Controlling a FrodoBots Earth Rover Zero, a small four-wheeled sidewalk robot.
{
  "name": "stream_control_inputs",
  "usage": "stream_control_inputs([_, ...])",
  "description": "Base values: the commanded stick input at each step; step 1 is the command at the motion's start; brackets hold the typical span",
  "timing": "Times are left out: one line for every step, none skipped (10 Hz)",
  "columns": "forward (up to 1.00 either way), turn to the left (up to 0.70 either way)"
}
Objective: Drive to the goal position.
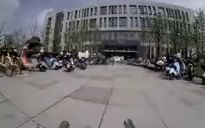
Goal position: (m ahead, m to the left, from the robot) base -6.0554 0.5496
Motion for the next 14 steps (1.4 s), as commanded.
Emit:
stream_control_inputs([1.00,-0.26])
stream_control_inputs([1.00,-0.40])
stream_control_inputs([1.00,-0.40])
stream_control_inputs([1.00,-0.40])
stream_control_inputs([1.00,-0.40])
stream_control_inputs([1.00,-0.40])
stream_control_inputs([1.00,-0.40])
stream_control_inputs([1.00,-0.40])
stream_control_inputs([1.00,-0.40])
stream_control_inputs([1.00,-0.40])
stream_control_inputs([1.00,-0.07])
stream_control_inputs([1.00,0.00])
stream_control_inputs([1.00,0.00])
stream_control_inputs([1.00,0.00])
